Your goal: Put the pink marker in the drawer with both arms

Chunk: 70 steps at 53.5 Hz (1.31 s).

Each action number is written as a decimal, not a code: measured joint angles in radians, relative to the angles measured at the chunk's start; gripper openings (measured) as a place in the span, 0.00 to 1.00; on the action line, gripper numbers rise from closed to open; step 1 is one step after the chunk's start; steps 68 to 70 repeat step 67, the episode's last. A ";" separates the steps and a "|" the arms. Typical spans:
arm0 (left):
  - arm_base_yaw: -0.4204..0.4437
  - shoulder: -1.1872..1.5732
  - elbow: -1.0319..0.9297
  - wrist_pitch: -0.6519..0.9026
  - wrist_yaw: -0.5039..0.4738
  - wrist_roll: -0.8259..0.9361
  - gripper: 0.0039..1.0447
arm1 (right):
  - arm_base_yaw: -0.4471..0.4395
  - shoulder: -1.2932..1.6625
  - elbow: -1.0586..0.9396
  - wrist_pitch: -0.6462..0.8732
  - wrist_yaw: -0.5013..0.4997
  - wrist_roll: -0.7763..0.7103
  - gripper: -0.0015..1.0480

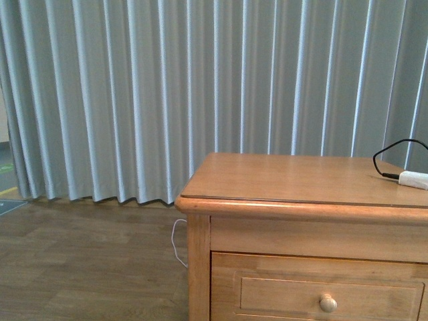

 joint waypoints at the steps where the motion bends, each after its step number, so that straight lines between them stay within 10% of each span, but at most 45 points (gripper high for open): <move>1: 0.000 0.000 0.000 0.000 0.000 0.000 0.94 | 0.000 -0.025 0.000 -0.029 0.000 -0.001 0.01; 17: 0.000 0.000 0.000 0.000 0.000 0.000 0.94 | 0.000 -0.078 0.000 -0.052 0.000 -0.002 0.02; 45: 0.000 0.000 0.000 0.000 0.000 0.000 0.94 | 0.000 -0.079 0.000 -0.051 0.000 0.000 0.93; 70: 0.000 0.000 0.000 0.000 0.000 0.000 0.94 | 0.000 -0.079 0.000 -0.051 0.000 -0.001 0.91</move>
